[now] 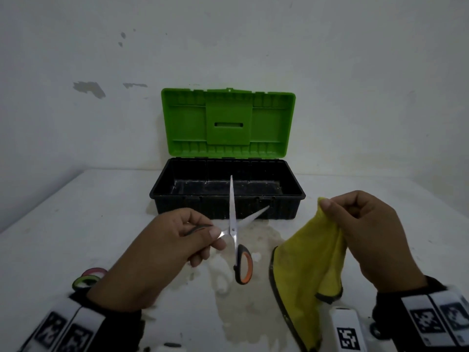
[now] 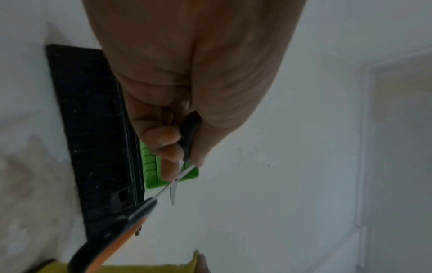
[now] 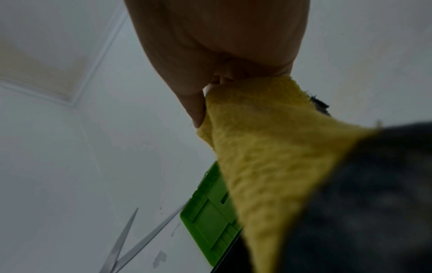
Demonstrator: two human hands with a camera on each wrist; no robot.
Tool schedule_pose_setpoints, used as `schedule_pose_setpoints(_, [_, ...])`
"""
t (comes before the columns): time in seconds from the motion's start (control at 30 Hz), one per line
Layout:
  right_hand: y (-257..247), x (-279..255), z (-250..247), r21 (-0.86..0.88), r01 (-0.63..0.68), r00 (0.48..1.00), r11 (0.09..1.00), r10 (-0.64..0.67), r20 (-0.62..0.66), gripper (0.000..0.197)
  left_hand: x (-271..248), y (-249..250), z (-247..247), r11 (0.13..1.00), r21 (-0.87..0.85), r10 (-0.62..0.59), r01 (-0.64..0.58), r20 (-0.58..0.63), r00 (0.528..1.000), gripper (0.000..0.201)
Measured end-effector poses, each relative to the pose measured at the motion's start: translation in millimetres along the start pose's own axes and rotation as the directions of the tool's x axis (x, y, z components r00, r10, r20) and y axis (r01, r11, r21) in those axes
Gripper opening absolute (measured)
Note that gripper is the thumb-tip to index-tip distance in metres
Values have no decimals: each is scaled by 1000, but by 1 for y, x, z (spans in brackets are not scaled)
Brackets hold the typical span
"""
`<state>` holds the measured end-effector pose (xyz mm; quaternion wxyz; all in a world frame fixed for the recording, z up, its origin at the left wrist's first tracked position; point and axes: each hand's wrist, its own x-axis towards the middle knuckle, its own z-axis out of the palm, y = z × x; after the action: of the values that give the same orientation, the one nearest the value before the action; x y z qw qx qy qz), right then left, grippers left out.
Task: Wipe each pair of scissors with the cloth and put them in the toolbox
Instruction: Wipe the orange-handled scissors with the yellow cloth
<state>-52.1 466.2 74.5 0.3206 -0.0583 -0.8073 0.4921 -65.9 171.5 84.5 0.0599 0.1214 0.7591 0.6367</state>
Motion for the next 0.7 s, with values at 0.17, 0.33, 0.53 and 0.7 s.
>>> schedule_pose_setpoints(0.17, [-9, 4, 4, -62, 100, 995, 993, -99, 16, 11, 1, -5, 13, 950, -291, -137, 112, -69, 988, 29])
schedule_pose_setpoints(0.33, [-23, -5, 22, -115, 306, 949, 945, -292, 122, 9, 3, -10, 32, 928, -356, -185, 113, -173, 967, 32])
schedule_pose_setpoints(0.53, [-30, -28, 37, -92, 541, 811, 836, -488, 323, 8, 4, -14, 50, 891, -443, -221, 97, -238, 946, 38])
schedule_pose_setpoints(0.7, [-28, -37, 51, -144, 668, 715, 730, -576, 397, 19, 2, -10, 61, 853, -512, -267, 104, -257, 929, 38])
